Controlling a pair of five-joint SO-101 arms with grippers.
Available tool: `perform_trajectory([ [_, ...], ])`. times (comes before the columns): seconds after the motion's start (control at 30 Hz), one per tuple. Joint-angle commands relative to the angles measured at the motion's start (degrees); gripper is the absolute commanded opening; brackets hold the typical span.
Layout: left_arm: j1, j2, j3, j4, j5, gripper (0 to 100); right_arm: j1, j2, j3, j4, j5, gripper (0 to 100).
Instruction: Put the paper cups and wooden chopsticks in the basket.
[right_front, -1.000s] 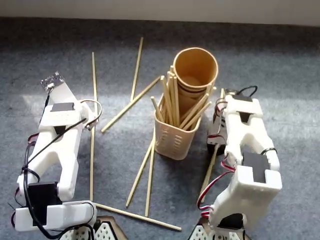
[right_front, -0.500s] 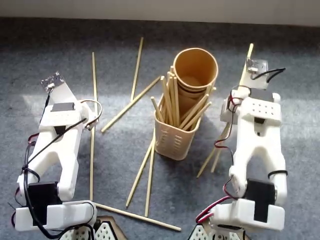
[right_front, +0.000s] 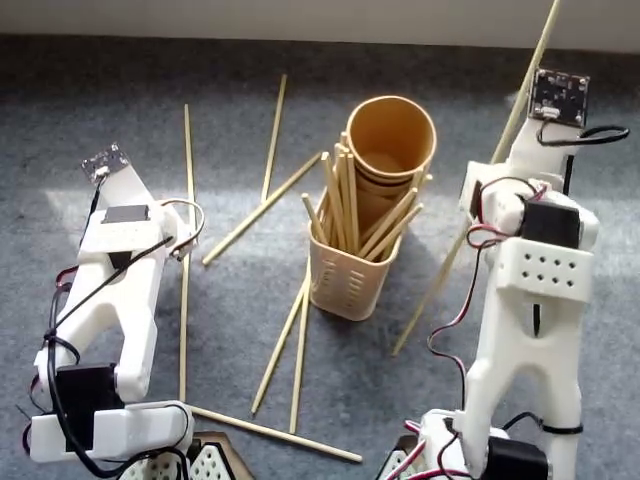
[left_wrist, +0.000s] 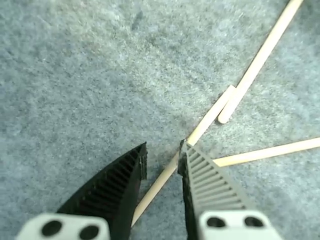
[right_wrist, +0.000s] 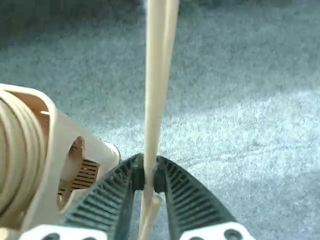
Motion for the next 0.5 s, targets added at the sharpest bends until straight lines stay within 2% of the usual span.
perform_trajectory([
  [0.0, 0.1, -0.1, -1.5, 0.0, 0.2, 13, 0.6, -6.1, -3.2, -3.6, 0.4, 0.5],
  [0.17, 0.1, -0.1, -1.5, 0.0, 0.2, 13, 0.6, -12.5, -3.2, -6.6, 0.5, 0.5],
  [0.47, 0.2, -0.1, -1.4, 0.0, 0.3, 13, -0.2, -31.2, -2.2, -5.3, 0.2, 0.5],
])
